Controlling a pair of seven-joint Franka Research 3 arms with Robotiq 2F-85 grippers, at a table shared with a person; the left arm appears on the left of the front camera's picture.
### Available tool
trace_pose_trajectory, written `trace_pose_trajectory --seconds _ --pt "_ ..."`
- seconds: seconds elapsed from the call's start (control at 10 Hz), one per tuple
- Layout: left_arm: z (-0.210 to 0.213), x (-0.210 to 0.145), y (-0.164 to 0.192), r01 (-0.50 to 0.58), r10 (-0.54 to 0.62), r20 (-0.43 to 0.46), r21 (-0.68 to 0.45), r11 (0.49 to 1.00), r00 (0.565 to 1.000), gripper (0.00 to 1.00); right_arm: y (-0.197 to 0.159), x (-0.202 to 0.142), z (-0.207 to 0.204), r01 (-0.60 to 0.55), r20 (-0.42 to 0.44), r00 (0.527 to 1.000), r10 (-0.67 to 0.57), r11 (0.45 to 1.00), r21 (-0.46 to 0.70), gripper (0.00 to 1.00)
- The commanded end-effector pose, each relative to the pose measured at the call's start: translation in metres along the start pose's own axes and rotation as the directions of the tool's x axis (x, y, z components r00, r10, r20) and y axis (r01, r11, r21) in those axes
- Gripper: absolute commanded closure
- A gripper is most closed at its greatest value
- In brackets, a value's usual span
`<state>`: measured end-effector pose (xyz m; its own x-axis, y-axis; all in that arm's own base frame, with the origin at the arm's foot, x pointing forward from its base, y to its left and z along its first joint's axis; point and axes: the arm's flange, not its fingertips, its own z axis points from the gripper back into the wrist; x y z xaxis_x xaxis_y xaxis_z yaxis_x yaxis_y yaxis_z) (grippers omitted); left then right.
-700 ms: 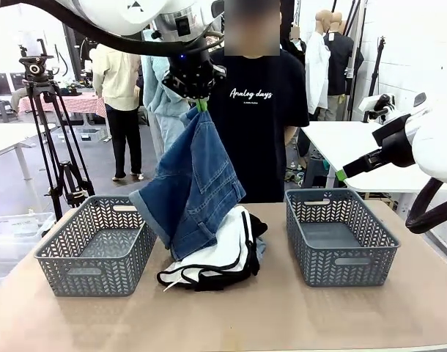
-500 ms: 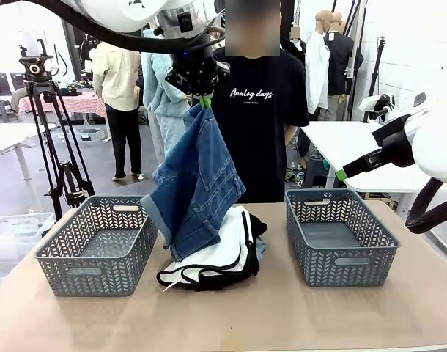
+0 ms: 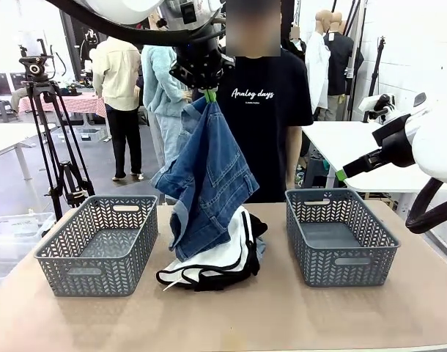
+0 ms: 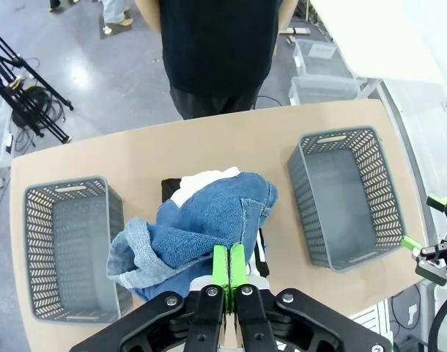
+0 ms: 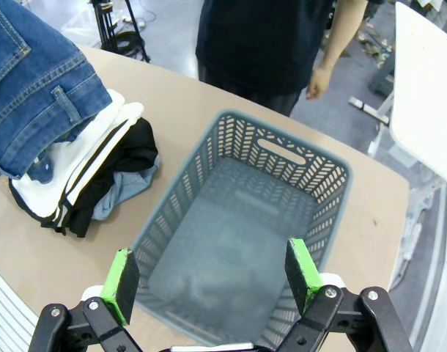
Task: Sort the tops and bottoms.
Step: Lift clothes from the center of the table with your left hand, then sort the clothes according to human instructions.
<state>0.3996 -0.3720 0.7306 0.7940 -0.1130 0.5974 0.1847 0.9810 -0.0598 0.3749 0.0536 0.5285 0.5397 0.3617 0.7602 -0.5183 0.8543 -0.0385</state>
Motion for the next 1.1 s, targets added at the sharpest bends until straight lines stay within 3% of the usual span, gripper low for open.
trace_pose_trajectory --seconds 0.0,1.0 --pt "0.0035 0.0008 0.0013 -0.001 0.001 0.008 0.000 1.000 1.000 1.00 0.0000 -0.0012 -0.0020 0.009 0.009 1.000 -0.009 1.000 0.003 0.00" --pt "0.0035 0.0008 0.0013 -0.001 0.001 0.008 0.000 1.000 1.000 1.00 0.0000 -0.0012 -0.0020 0.009 0.009 1.000 -0.009 1.000 0.003 0.00"
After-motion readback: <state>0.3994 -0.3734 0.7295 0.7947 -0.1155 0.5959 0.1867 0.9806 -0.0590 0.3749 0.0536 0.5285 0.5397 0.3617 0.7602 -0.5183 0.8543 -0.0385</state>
